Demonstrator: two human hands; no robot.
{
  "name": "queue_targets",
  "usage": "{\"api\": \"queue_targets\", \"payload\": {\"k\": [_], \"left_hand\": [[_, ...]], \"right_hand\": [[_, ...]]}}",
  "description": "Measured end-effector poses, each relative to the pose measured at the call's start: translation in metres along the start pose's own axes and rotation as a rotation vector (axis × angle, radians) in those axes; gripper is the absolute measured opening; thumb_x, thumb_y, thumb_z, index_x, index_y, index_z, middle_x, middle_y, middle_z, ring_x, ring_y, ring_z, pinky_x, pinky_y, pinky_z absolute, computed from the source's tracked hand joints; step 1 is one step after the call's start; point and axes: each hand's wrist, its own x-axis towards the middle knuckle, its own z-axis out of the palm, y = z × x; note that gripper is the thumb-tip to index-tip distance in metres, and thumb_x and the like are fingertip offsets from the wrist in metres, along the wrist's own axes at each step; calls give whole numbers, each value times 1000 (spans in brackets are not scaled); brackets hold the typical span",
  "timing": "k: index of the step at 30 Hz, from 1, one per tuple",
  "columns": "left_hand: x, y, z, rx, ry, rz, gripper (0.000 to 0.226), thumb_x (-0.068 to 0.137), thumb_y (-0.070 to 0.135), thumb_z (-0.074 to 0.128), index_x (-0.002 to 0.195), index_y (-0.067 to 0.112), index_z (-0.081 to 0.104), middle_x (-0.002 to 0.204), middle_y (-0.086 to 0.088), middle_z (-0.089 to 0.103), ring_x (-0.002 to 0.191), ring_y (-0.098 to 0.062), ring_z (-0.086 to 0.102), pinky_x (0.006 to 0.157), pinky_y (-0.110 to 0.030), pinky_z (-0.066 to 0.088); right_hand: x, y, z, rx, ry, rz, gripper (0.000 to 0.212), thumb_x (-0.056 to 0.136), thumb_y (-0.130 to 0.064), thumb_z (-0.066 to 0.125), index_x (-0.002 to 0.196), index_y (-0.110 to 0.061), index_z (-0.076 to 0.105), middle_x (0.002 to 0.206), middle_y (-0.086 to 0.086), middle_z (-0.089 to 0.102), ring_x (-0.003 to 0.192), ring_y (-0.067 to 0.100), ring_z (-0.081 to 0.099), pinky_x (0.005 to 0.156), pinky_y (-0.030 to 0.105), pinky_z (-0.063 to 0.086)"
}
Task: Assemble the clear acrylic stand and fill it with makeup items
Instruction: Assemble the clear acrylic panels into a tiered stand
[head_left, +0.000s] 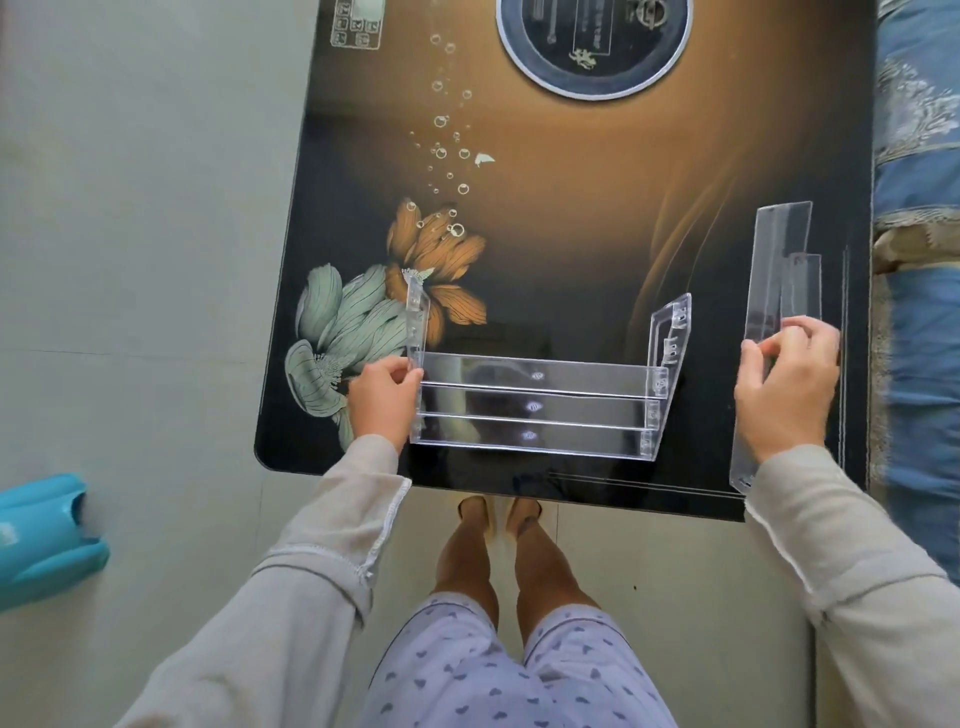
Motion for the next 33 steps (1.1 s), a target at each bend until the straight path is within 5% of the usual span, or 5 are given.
{"api": "queue_targets", "payload": {"k": [10, 13, 24, 30, 33], "left_hand": [[-1, 4, -16, -102, -121, -17, 33, 88, 7, 52, 119, 9, 60, 119, -11, 65, 105, -23, 60, 93, -30, 45], [1, 11, -19, -163, -116, 32, 34, 91, 5, 46, 122, 8, 58, 119, -12, 65, 109, -23, 59, 95, -30, 46], [13, 25, -19, -213, -80, 95, 39, 92, 2, 36, 124, 6, 58, 110, -8, 66, 86, -12, 52, 62, -10, 40], [12, 27, -17, -222, -78, 75, 38, 90, -1, 34, 103, 10, 67, 88, -13, 64, 73, -25, 47, 81, -46, 48], [12, 25, -16, -243, -94, 71, 40, 91, 0, 33, 119, 5, 61, 102, -12, 68, 71, -23, 53, 73, -38, 52]], "right_hand": [[-27, -114, 18, 37, -315, -609, 6, 76, 6, 67, 79, 6, 63, 108, 24, 62, 84, 39, 64, 78, 43, 54], [-27, -122, 34, -48, -426, -711, 39, 65, 13, 71, 102, 4, 63, 102, 21, 66, 84, 41, 63, 77, 47, 53], [-23, -132, 66, -220, -516, -665, 54, 79, 8, 60, 130, -6, 49, 125, 14, 58, 106, 35, 54, 91, 41, 42], [-27, -131, 64, -204, -531, -652, 52, 81, 9, 58, 130, -6, 50, 126, 14, 58, 109, 34, 54, 94, 40, 42], [-27, -132, 63, -184, -547, -644, 50, 82, 7, 59, 130, -6, 50, 126, 14, 58, 110, 33, 54, 97, 40, 41]]}}
